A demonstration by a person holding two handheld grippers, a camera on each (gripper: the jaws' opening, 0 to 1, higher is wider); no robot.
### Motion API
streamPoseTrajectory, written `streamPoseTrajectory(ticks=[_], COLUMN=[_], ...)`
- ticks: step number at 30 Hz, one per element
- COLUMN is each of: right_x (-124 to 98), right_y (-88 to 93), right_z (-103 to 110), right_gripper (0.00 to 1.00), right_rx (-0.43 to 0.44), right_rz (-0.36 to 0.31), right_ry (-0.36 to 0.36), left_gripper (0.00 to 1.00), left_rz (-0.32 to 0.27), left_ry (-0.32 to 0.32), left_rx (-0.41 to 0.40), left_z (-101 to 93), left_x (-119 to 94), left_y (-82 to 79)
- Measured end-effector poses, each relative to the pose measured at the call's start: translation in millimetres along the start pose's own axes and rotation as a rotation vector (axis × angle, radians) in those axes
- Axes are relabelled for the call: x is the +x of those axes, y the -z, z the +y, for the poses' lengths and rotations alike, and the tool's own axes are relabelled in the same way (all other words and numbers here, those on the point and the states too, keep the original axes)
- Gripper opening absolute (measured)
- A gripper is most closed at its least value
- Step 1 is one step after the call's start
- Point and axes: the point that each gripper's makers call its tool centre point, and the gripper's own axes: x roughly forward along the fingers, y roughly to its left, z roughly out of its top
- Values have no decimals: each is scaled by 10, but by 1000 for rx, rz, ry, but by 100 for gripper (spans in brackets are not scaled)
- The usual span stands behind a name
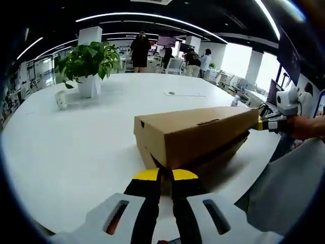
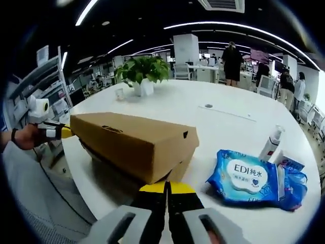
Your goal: Operate the shoe box by opening the lid, removing the specified soft item, and placing it in the target area until the item is outside and the box remains undamaged.
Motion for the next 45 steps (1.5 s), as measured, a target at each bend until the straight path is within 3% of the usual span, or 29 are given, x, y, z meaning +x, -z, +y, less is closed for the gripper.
streamPoseTrajectory(ticks=[12,22,29,32,36,40,45], right_x=[46,48,-74,-120,-104,-23,65], right_y=[201,179,76,-12,-95,-121,-40], right_z=[-22,-95,-203,-231,-183,-10,115], right_gripper=[0,0,0,4,12,23,22], right_rx=[20,44,129,177,290,341,343], right_rz=[55,53,1,-34,-64,-65,-29], right_ry=[9,16,19,16,-23,-87,-110], left_gripper=[4,3,5,9,13,15,17], left_rz=[21,37,-31,-82,-95,-69,13], left_ry=[-2,-18,-33,-12,-6,9,25], left_rx=[-26,-56,-178,-251,-270,-255,-244], left_z=[23,57,152,162,177,127,67], left_x=[-7,-3,-95,-123,-118,-24,89], left_y=[165,248,102,-37,-145,-154,6])
